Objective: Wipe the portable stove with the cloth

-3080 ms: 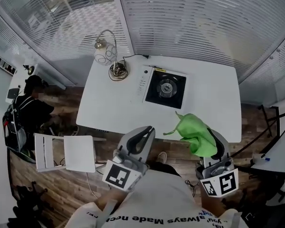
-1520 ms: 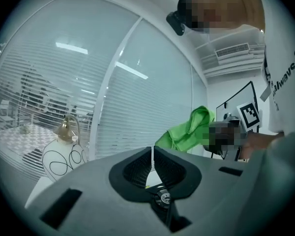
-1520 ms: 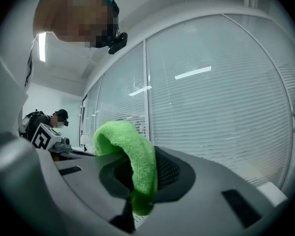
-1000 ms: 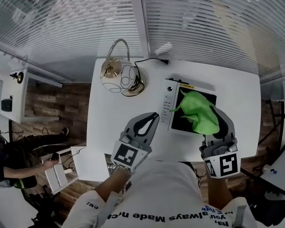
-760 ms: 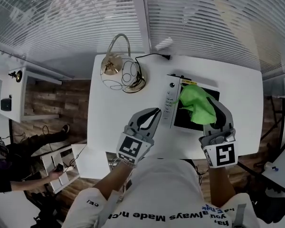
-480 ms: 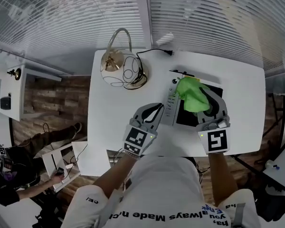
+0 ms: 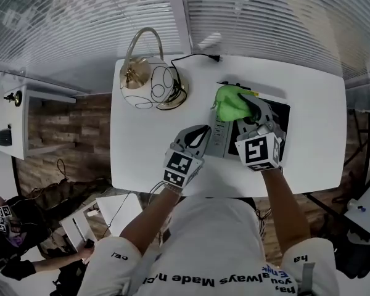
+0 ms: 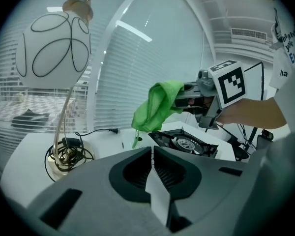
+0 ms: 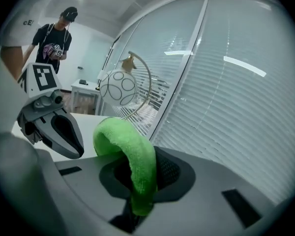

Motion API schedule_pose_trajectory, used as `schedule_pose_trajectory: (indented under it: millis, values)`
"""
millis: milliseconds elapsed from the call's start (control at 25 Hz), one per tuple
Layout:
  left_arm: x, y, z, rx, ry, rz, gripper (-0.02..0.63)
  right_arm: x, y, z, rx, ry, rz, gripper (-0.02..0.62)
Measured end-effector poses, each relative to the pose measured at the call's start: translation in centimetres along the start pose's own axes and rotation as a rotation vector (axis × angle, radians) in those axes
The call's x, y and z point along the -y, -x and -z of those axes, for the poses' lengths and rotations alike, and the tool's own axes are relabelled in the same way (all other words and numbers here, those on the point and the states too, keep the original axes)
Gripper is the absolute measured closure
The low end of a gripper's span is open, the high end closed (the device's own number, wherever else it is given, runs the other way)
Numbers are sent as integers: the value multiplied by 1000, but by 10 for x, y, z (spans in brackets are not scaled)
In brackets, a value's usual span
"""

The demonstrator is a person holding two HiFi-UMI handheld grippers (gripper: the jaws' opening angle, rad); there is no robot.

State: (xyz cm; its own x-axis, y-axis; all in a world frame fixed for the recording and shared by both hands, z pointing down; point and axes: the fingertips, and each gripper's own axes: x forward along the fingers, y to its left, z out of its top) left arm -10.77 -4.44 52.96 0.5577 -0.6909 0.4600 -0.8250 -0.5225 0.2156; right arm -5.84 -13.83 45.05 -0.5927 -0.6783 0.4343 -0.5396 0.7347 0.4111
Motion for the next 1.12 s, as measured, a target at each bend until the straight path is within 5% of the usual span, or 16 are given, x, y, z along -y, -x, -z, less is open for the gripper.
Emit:
schedule_pose_trajectory:
  millis: [520, 1120]
  values:
    - [-4, -15, 30, -70, 15, -10, 583, -38, -71, 64, -259, 274, -167, 552]
    - [1, -18, 48, -111, 40, 4, 583, -65, -73, 90, -378, 201, -334, 554]
